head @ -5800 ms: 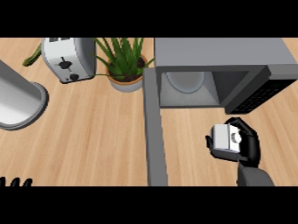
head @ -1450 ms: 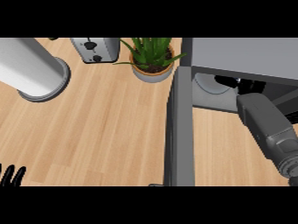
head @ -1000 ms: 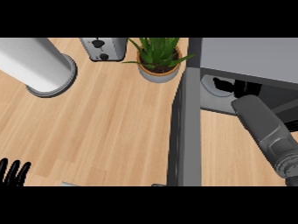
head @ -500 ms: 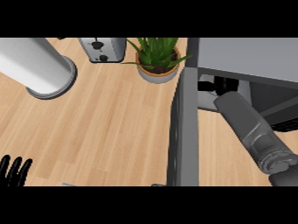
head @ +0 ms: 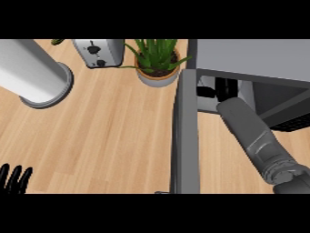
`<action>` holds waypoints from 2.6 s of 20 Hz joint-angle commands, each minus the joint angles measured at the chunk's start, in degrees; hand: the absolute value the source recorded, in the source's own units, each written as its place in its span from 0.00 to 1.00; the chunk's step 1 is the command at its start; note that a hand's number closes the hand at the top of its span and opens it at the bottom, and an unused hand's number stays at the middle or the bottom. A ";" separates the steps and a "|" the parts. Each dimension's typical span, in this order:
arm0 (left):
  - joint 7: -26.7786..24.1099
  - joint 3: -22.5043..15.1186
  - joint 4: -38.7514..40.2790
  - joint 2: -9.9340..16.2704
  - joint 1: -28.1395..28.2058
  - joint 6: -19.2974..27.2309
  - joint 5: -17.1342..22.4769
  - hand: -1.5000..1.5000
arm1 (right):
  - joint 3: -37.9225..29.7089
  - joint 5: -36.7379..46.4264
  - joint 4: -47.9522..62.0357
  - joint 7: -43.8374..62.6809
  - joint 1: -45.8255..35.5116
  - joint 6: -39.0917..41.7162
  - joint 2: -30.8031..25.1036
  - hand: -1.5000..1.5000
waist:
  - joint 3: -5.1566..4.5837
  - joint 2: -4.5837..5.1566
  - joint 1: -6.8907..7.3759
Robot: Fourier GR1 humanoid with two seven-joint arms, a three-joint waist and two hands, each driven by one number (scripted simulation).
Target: Pick up the milk, place it into the microwave and close the microwave
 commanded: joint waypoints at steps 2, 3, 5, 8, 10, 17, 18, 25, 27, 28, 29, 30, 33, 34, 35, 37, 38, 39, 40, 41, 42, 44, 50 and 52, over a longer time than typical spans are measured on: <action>-0.87 -0.14 -0.52 -0.16 1.31 -0.71 -0.09 0.00 | -5.23 -5.38 -3.67 -4.44 2.29 7.63 2.17 0.00 | 0.15 -1.04 -1.18; -0.86 -0.61 -0.31 -0.28 0.44 -0.50 -0.85 0.00 | -5.88 -5.98 -4.26 -5.16 1.84 9.03 1.76 0.00 | 0.15 -0.96 -1.49; -2.35 -0.73 0.68 -0.90 2.50 -1.10 -1.35 0.00 | -7.67 -7.84 -4.99 -8.09 4.54 12.03 2.98 0.00 | 0.01 -1.78 -2.57; -0.16 0.27 -1.30 -0.10 2.00 -0.32 -0.02 0.00 | -9.14 -9.35 -5.10 -10.70 6.00 16.86 3.51 0.00 | 0.00 -1.93 -3.41; -1.87 0.71 -2.54 0.01 5.30 -1.39 -0.54 0.00 | -9.78 -9.99 -4.70 -14.82 10.40 20.32 2.98 0.00 | -0.02 -2.25 -3.54; -0.58 -0.06 -2.45 -1.27 5.56 -0.86 -0.69 0.00 | -11.35 -11.08 -4.14 -20.82 14.04 24.89 3.39 0.00 | -0.18 -2.85 -5.15; 2.21 2.29 -3.76 0.74 4.99 -0.67 1.91 0.00 | -11.41 -11.13 -4.68 -21.87 14.02 22.79 6.02 0.00 | -0.19 -2.99 -5.55; -0.49 -0.85 -2.51 -1.83 8.27 -2.23 -3.46 0.00 | -10.03 -10.46 -6.36 -25.36 20.46 30.95 4.88 0.00 | -0.30 -3.74 -7.01; -0.15 1.27 -3.57 0.14 8.60 -3.59 -1.82 0.00 | -10.29 -11.56 -8.34 -26.28 22.92 36.29 4.48 0.00 | -0.33 -3.98 -7.63; 0.27 -1.68 -5.49 -2.14 10.76 -2.51 -4.38 0.00 | -9.68 -11.16 -8.65 -24.82 22.95 38.52 2.79 0.00 | -0.32 -4.01 -7.61; -0.17 -2.83 -2.22 -2.17 7.97 -2.90 -6.25 0.00 | -8.22 -9.97 -8.89 -25.72 25.24 37.77 4.33 0.00 | -0.36 -4.07 -8.03; 1.23 -3.01 -1.84 -2.35 5.98 -1.74 -6.70 0.00 | -7.71 -9.79 -10.49 -26.51 26.67 38.20 4.26 0.00 | -0.37 -4.12 -8.36; 2.44 -1.77 -1.00 -1.25 4.88 -2.15 -6.52 0.00 | -7.09 -9.69 -13.08 -27.34 32.62 37.86 2.65 0.00 | -0.38 -4.12 -8.52; 1.69 -3.52 2.37 -3.05 1.16 -0.76 -8.82 0.00 | -7.19 -10.19 -15.05 -26.01 32.66 40.19 0.56 0.00 | -0.41 -4.18 -8.87; 3.80 -4.18 -1.33 -3.86 2.21 0.47 -8.62 0.00 | -7.85 -11.30 -17.58 -22.08 29.93 39.47 0.94 0.00 | -0.38 -4.12 -8.38; 1.10 -3.73 0.74 -2.85 3.84 -2.21 -8.73 0.00 | -7.06 -11.56 -21.84 -22.63 36.12 39.91 0.19 0.00 | -0.41 -4.25 -8.58; 6.09 -6.26 -1.80 -3.25 2.72 -1.37 -7.94 0.00 | -7.31 -11.94 -22.20 -24.18 37.40 41.37 -0.73 0.00 | -0.40 -4.22 -8.83; 6.02 -5.42 0.05 -2.82 0.16 -1.83 -6.74 0.00 | -7.73 -12.37 -22.09 -25.69 39.77 42.34 -1.67 0.00 | -0.39 -4.16 -8.89; 3.41 -7.22 1.23 -1.94 2.63 -4.16 -9.86 0.00 | -7.36 -12.50 -25.04 -23.90 40.34 41.21 -1.55 0.00 | -0.43 -4.32 -8.98; 5.99 -9.00 -1.87 -2.09 2.49 -3.65 -10.29 0.00 | -7.31 -12.79 -26.42 -22.97 41.15 42.29 -2.61 1.00 | -0.41 -4.29 -8.97; 4.85 -9.61 0.65 -2.55 0.34 -3.05 -12.70 0.00 | -7.20 -12.99 -27.78 -24.83 44.37 42.46 -2.59 1.00 | -0.43 -4.30 -9.22; 8.37 -10.60 2.88 -1.95 -4.40 -2.68 -13.80 0.00 | -6.37 -12.71 -31.01 -23.00 46.07 43.43 -4.49 1.00 | -0.46 -4.26 -9.77; 4.52 -16.08 5.89 -2.00 -7.56 -2.09 -24.10 1.00 | -8.89 -18.01 -40.97 -18.27 54.44 48.38 -8.80 0.00 | -0.47 -4.28 -9.39; 6.98 -17.36 5.54 -2.01 -8.52 -1.63 -25.00 1.00 | -9.95 -19.44 -41.58 -20.14 57.78 50.37 -9.58 0.00 | -0.40 -4.15 -8.97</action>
